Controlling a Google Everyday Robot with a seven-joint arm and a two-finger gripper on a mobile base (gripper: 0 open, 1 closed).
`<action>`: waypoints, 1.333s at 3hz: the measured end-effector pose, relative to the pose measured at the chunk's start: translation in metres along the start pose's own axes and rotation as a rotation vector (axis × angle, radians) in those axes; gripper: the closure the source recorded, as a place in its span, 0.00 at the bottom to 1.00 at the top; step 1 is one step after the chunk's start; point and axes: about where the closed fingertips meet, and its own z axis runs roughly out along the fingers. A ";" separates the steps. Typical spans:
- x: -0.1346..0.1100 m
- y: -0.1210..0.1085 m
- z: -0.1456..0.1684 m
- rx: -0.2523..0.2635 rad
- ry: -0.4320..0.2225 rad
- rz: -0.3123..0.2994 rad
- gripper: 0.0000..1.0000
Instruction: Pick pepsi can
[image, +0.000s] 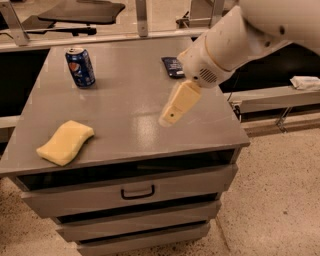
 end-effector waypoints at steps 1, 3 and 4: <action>-0.045 -0.026 0.045 0.018 -0.175 0.028 0.00; -0.122 -0.074 0.131 0.074 -0.418 0.066 0.00; -0.148 -0.092 0.172 0.077 -0.506 0.103 0.00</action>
Offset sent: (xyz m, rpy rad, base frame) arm 0.1441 0.1719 0.0055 0.5065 -0.1671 0.0528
